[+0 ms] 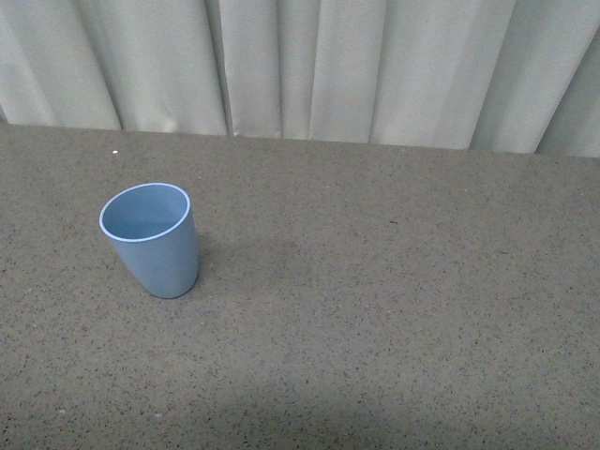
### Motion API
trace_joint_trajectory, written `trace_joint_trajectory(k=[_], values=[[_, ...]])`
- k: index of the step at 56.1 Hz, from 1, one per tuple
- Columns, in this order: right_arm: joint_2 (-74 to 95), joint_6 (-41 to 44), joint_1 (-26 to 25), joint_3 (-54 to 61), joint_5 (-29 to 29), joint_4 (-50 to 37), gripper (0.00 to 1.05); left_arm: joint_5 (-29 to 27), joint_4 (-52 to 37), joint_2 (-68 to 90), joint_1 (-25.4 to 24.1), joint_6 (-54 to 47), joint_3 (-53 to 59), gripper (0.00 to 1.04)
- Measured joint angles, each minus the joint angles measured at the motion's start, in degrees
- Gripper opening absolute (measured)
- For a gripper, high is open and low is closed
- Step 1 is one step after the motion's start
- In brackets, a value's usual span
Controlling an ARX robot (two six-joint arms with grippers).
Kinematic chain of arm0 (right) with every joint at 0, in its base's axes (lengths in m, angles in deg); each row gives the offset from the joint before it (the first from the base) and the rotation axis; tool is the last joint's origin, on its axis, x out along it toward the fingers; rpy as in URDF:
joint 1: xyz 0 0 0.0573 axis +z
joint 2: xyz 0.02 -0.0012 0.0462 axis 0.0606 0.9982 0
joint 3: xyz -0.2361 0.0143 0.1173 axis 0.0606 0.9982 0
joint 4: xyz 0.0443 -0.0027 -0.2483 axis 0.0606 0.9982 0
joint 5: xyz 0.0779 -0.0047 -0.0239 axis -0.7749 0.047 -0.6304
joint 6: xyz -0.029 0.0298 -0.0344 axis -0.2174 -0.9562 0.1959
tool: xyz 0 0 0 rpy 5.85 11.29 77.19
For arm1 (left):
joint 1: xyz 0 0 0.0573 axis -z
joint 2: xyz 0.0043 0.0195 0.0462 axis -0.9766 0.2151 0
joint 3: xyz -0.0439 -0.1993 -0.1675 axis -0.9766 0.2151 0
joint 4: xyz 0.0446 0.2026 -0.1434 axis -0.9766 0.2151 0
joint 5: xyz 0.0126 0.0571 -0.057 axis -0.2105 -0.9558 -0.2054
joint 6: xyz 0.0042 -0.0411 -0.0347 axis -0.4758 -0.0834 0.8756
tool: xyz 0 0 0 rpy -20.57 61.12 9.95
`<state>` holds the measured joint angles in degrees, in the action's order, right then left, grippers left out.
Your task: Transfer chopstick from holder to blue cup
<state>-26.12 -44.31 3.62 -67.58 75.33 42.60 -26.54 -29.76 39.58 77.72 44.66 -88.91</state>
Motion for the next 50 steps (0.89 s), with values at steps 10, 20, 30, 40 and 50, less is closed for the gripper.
trace_joint_trajectory(k=[10, 20, 30, 40, 50], values=[[0.0, 0.0, 0.0, 0.0, 0.0, 0.0, 0.95, 0.0, 0.0, 0.0, 0.0, 0.0, 0.0, 0.98], [0.0, 0.0, 0.0, 0.0, 0.0, 0.0, 0.95, 0.0, 0.0, 0.0, 0.0, 0.0, 0.0, 0.98], [0.0, 0.0, 0.0, 0.0, 0.0, 0.0, 0.95, 0.0, 0.0, 0.0, 0.0, 0.0, 0.0, 0.98], [0.0, 0.0, 0.0, 0.0, 0.0, 0.0, 0.95, 0.0, 0.0, 0.0, 0.0, 0.0, 0.0, 0.98], [0.0, 0.0, 0.0, 0.0, 0.0, 0.0, 0.95, 0.0, 0.0, 0.0, 0.0, 0.0, 0.0, 0.98]])
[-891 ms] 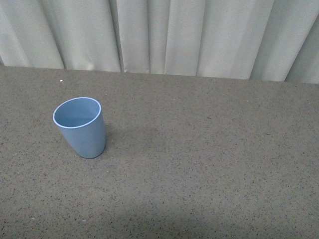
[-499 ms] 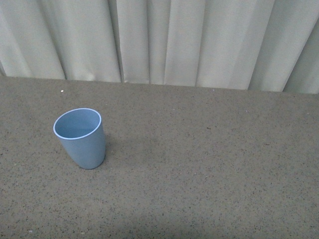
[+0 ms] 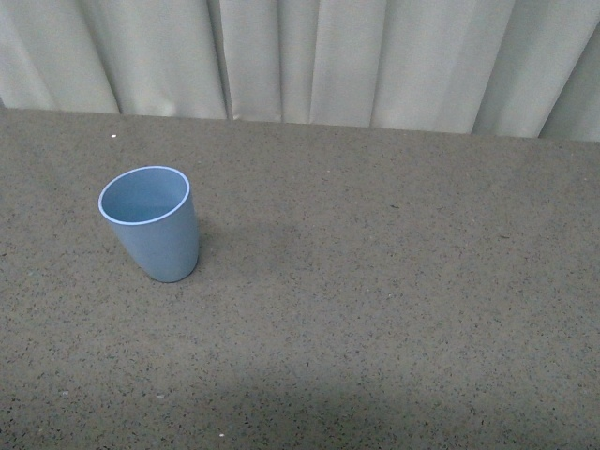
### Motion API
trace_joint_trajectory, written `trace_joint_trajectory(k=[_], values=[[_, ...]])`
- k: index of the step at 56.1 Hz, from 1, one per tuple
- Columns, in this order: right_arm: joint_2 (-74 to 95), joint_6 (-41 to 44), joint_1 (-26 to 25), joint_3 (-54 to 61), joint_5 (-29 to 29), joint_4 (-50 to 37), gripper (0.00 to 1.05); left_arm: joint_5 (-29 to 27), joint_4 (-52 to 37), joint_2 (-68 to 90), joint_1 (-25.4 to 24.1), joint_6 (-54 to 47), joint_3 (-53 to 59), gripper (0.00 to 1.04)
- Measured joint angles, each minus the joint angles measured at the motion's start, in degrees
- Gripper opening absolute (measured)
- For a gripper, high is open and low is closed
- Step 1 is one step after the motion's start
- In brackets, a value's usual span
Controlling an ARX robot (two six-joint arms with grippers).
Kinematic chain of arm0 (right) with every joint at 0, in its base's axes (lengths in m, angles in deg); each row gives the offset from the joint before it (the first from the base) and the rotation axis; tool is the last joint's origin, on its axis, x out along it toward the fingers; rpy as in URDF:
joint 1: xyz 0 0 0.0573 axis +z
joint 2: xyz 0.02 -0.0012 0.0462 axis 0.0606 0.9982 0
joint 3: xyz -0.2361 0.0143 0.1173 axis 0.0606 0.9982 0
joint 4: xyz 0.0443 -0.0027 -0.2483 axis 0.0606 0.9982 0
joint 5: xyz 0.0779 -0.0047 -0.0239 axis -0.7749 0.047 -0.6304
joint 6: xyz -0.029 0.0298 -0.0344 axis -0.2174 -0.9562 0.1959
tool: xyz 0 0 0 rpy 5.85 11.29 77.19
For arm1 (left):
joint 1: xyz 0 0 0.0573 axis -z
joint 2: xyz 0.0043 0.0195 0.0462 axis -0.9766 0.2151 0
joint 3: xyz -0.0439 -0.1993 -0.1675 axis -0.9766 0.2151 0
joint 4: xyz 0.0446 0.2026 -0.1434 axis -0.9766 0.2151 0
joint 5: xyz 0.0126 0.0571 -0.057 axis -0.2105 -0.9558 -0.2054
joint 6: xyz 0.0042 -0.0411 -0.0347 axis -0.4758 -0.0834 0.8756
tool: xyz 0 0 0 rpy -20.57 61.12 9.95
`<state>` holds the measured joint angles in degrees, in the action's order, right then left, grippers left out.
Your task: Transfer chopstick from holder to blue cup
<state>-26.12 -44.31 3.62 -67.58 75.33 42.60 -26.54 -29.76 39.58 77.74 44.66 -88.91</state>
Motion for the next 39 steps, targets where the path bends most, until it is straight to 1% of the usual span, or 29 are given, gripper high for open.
trace_joint_trajectory(k=[39], values=[[0.0, 0.0, 0.0, 0.0, 0.0, 0.0, 0.95, 0.0, 0.0, 0.0, 0.0, 0.0, 0.0, 0.98]])
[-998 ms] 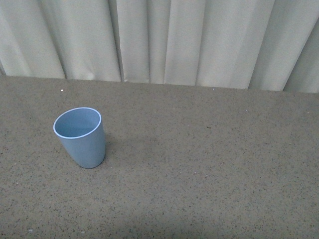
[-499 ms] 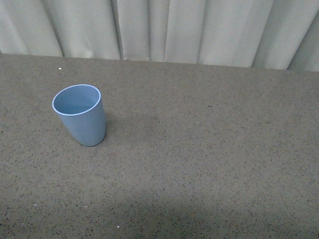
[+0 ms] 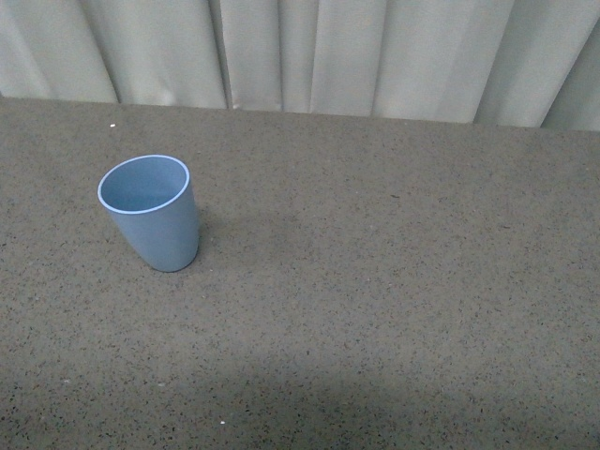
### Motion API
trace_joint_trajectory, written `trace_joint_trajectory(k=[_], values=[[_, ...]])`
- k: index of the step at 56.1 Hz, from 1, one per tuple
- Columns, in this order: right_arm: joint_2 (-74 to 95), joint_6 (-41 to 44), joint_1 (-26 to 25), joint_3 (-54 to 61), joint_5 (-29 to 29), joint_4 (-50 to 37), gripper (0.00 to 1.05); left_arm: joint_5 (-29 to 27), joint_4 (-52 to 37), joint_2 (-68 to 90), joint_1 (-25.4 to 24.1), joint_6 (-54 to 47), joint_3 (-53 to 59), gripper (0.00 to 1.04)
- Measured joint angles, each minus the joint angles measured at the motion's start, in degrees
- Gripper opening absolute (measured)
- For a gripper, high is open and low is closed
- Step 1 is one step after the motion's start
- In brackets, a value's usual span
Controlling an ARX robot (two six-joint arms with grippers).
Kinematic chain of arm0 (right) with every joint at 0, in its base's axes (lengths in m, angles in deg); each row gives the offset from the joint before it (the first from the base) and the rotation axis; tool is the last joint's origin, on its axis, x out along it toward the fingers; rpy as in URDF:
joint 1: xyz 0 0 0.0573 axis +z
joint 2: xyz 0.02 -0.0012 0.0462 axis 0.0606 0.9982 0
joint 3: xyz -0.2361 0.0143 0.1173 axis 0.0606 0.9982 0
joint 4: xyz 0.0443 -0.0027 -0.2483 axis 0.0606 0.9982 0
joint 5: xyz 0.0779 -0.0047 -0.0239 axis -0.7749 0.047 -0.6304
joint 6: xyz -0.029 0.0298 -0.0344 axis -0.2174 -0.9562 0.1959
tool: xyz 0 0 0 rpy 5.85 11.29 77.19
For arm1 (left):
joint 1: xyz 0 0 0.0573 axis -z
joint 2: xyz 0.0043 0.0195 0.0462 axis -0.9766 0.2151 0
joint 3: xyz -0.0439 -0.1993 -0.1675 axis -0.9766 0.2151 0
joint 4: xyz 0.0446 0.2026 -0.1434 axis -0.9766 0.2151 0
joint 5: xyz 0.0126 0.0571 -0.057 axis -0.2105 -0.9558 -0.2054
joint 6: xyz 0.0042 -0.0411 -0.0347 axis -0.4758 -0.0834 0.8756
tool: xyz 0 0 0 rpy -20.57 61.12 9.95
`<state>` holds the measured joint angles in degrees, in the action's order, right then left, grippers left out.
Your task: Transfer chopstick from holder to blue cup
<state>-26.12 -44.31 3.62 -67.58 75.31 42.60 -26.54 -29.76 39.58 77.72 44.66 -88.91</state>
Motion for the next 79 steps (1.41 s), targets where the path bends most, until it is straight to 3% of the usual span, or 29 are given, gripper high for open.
trace_joint_trajectory(k=[76, 78, 79], values=[[0.0, 0.0, 0.0, 0.0, 0.0, 0.0, 0.95, 0.0, 0.0, 0.0, 0.0, 0.0, 0.0, 0.98], [0.0, 0.0, 0.0, 0.0, 0.0, 0.0, 0.95, 3.1, 2.0, 1.0, -0.9, 1.7, -0.6, 0.98], [0.0, 0.0, 0.0, 0.0, 0.1, 0.0, 0.95, 10.5, 8.2, 4.1, -3.1, 4.8, -3.0, 0.98]])
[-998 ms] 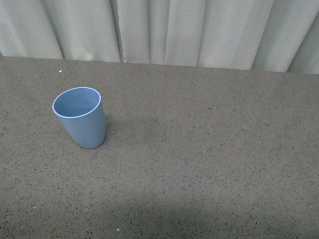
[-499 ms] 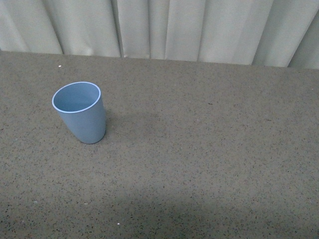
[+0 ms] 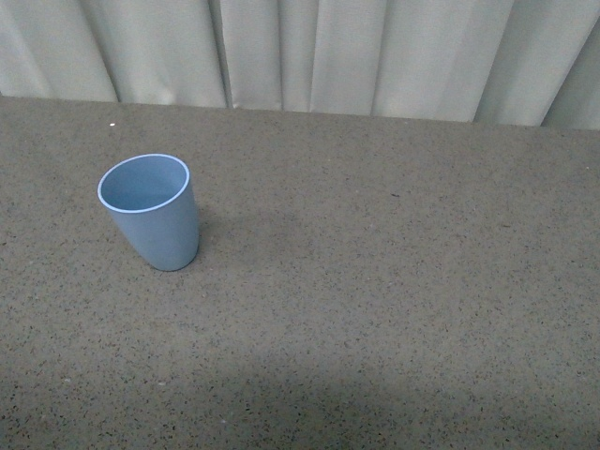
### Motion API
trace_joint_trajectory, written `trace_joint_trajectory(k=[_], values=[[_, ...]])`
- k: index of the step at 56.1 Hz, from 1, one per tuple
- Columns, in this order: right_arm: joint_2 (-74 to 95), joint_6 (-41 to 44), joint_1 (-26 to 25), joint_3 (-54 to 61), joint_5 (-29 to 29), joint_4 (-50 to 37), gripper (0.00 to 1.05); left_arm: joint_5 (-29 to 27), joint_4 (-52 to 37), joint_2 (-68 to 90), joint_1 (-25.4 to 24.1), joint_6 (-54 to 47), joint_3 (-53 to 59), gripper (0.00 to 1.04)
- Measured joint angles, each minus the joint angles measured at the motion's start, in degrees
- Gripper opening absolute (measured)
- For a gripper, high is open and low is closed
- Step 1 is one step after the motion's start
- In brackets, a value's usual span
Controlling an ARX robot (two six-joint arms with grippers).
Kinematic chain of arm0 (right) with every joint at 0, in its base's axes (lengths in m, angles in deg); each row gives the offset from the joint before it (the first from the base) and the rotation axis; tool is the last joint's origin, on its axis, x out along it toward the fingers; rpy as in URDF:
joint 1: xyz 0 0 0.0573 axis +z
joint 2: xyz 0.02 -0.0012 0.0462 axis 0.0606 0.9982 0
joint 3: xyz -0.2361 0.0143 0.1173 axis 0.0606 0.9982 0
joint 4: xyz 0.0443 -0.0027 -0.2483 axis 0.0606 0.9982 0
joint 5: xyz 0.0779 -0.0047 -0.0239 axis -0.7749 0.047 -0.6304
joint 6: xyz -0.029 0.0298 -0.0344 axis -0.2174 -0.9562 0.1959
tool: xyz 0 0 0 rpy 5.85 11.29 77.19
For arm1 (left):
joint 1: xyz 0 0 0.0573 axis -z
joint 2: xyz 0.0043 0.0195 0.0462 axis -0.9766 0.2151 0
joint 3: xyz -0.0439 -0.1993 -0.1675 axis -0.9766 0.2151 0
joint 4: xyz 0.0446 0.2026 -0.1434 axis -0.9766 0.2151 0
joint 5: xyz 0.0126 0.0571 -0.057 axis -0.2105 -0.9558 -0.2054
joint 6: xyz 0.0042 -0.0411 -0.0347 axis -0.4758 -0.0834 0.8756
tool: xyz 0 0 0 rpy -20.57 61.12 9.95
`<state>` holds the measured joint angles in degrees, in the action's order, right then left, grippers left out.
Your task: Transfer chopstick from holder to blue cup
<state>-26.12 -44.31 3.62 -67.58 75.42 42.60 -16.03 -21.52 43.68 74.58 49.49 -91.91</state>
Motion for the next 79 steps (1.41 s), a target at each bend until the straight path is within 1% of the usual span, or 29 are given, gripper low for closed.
trace_joint_trajectory(k=[2, 3, 6, 10, 12, 15, 26, 29, 32, 35, 43, 46, 54, 69, 79], values=[[0.0, 0.0, 0.0, 0.0, -0.1, 0.0, 0.95, 8.5, 7.7, 5.8, -2.4, 6.6, -2.9, 0.98], [0.0, 0.0, 0.0, 0.0, -0.2, 0.0, 0.95, 10.5, 9.6, 7.5, -2.8, 9.0, -3.3, 0.98], [0.0, 0.0, 0.0, 0.0, -0.1, 0.0, 0.95, 13.3, 11.0, 10.8, -3.3, 13.9, -3.5, 0.98], [0.0, 0.0, -0.1, 0.0, -0.1, 0.0, 0.95, 13.4, 9.4, 13.9, -2.9, 18.7, -3.8, 0.98], [0.0, 0.0, -0.1, 0.0, -0.1, 0.0, 0.95, 12.5, 8.1, 15.4, -2.3, 20.0, -4.1, 0.98], [0.0, 0.0, -0.1, 0.0, -0.1, 0.0, 0.95, 9.4, 4.0, 20.3, -0.2, 23.5, -5.9, 0.98], [0.0, 0.0, -0.1, 0.0, -0.1, 0.0, 0.95, 3.2, -5.7, 36.2, 5.4, 27.6, -10.4, 0.98], [0.0, 0.0, -0.1, 0.0, -0.1, 0.0, 0.95, 1.0, -8.9, 42.2, 8.1, 28.8, -11.9, 0.98], [0.0, 0.0, -0.1, 0.0, -0.1, 0.0, 0.95, -0.2, -10.6, 45.5, 9.7, 29.5, -12.8, 0.98], [0.0, 0.0, -0.1, 0.0, -0.1, 0.0, 0.95, -2.3, -13.3, 50.8, 12.6, 30.2, -14.0, 0.98], [0.0, 0.0, -0.1, 0.0, -0.1, 0.0, 0.95, -6.3, -17.6, 60.0, 17.3, 32.0, -16.2, 0.98], [0.0, 0.0, -0.1, 0.0, -0.1, 0.0, 0.95, -7.0, -18.3, 62.4, 18.3, 32.5, -16.9, 0.98], [0.0, 0.0, -0.1, 0.0, -0.1, 0.0, 0.95, -8.0, -20.1, 67.9, 19.1, 32.6, -18.9, 0.98], [0.0, 0.0, -0.1, 0.0, -0.1, 0.0, 0.95, -9.6, -20.5, 77.1, 17.6, 32.6, -23.9, 0.98], [0.0, 0.0, -0.1, 0.0, -0.1, 0.0, 0.95, -10.8, -20.9, 81.9, 17.6, 32.6, -27.0, 0.98]])
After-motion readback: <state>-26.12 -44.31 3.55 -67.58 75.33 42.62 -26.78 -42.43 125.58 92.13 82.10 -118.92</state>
